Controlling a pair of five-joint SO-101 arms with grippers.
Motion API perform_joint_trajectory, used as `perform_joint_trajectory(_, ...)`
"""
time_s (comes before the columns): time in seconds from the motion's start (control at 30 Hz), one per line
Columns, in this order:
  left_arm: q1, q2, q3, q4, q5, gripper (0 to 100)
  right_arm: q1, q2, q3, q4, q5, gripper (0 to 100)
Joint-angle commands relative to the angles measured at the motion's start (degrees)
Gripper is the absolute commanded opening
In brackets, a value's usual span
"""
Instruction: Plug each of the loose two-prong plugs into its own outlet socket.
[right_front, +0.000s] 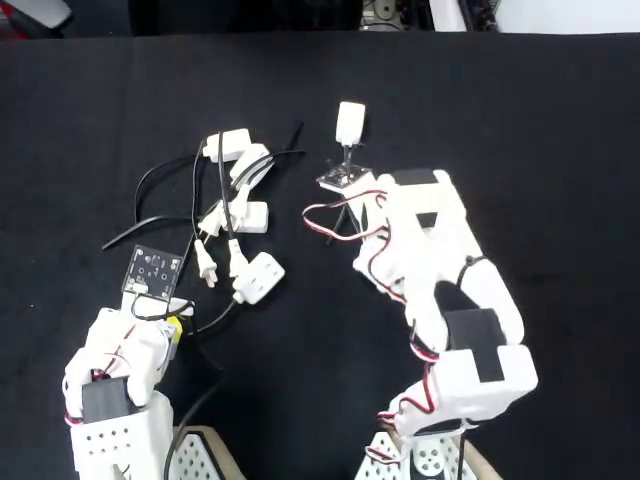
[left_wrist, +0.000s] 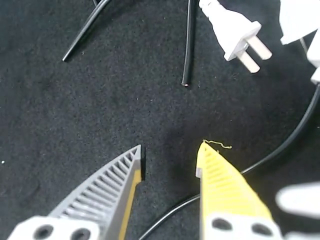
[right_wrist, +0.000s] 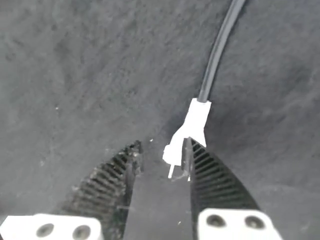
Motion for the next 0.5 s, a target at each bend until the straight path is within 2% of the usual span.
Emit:
perform_joint_trajectory(0.0,-0.48,-0.26,-0.40,0.35,-0.62,19,2.90,1.10,-0.22,-3.16,-0.26,14.9)
perform_joint_trajectory(0.47,-0.48,-0.26,-0.40,0.35,-0.70,19,8.26,5.14,-0.48,-3.87,5.36,14.5)
